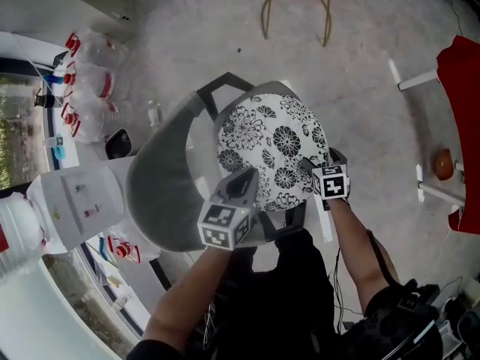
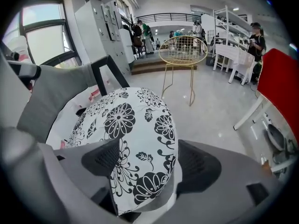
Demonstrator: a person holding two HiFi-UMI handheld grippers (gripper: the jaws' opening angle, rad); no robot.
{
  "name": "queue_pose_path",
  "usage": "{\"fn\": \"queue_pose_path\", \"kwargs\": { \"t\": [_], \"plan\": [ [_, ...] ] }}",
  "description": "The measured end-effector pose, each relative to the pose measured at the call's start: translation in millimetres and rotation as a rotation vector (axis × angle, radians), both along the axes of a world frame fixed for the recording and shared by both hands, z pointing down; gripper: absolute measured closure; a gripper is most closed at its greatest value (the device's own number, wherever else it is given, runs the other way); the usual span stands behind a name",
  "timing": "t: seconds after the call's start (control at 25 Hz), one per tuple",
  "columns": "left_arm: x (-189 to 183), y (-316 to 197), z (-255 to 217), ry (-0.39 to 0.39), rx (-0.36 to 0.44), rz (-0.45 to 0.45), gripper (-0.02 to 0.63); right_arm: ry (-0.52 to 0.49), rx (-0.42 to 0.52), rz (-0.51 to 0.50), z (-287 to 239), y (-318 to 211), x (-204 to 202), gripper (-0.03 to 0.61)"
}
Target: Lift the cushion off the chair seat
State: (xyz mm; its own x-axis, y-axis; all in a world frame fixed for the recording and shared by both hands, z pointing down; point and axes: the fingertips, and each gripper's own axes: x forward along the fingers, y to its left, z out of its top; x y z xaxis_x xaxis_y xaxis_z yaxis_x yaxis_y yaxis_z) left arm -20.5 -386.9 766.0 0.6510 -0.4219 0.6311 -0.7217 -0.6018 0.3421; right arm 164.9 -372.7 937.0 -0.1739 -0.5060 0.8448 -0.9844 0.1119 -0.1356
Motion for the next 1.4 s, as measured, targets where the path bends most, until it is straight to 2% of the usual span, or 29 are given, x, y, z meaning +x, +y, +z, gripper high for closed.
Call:
{"fn": "queue_pose_path", "kwargs": {
  "t": [0.44,0.68,0.8,1.04,1.4],
  "plan": [
    [-6.1,10.2,3.2,0.025,-0.001,-0.004,0.607,0.029,-0.054,0.051,47.5,1.1,8.3,0.195],
    [-9.9,13.1,-4.2,0.027,0.012,-0.005,0.607,0.038,-0.064,0.060,49.3,1.5,7.2,0.199],
    [-9.9,15.6,-12.5,0.026,0.011,-0.004,0.609,0.051,-0.091,0.053,45.4,5.5,5.1,0.244],
    [-8.9,20.2,-28.9,0.027,0.021,-0.002,0.607,0.061,-0.112,0.017,37.1,15.7,-7.6,0.399],
    [-14.0,25.7,-60.6,0.040,0.053,-0.011,0.609,0.049,-0.116,-0.016,11.8,19.5,-17.3,0.455]
  ]
}}
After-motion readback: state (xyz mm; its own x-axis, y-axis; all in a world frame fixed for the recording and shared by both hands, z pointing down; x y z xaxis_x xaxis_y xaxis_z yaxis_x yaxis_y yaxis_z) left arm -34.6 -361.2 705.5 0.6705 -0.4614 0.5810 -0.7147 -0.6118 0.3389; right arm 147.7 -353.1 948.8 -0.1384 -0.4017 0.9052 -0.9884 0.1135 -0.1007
